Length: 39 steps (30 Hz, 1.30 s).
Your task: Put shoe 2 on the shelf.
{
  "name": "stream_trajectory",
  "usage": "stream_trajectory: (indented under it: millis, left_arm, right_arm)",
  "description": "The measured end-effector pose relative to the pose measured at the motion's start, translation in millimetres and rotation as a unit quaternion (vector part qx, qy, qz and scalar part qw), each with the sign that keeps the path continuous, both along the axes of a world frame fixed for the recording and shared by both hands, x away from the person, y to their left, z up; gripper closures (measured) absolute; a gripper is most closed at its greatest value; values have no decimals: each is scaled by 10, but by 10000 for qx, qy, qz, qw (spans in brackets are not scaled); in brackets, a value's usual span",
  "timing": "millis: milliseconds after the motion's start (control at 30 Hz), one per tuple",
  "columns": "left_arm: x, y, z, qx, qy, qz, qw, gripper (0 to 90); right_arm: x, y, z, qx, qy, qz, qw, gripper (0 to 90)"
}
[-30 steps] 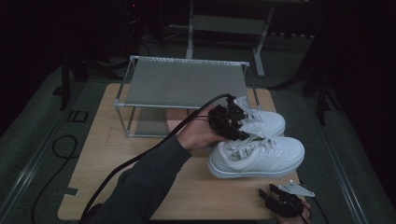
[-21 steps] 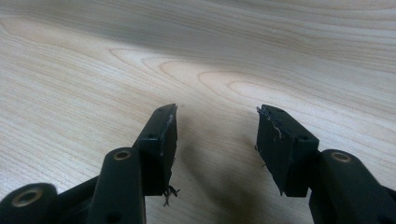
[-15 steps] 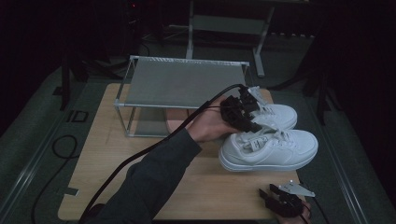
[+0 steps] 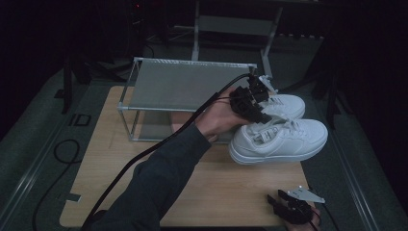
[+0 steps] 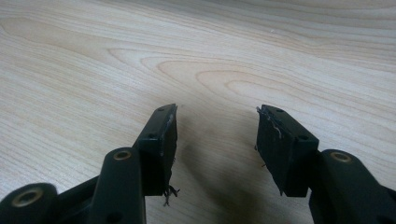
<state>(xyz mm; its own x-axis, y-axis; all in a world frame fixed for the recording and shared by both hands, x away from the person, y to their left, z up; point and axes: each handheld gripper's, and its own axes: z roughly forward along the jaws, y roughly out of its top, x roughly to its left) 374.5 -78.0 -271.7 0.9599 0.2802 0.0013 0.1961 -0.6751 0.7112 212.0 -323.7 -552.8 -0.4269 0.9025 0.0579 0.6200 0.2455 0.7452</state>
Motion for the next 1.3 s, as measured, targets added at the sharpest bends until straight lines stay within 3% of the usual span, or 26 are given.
stream_trajectory:
  millis: [500,1000,1300]
  left_arm:
    - [127,19,19,-22,29,199,9998,764]
    - [322,145,69,29,8,695,9976,763]
    - [408,186,68,-6,70,763,9971,763]
  right_arm:
    - [0,-3,3,-1,-7,-2,10000,472]
    - [2,-4,3,-5,-14,-4,10000,473]
    - [3,-6,3,-8,-10,-13,10000,473]
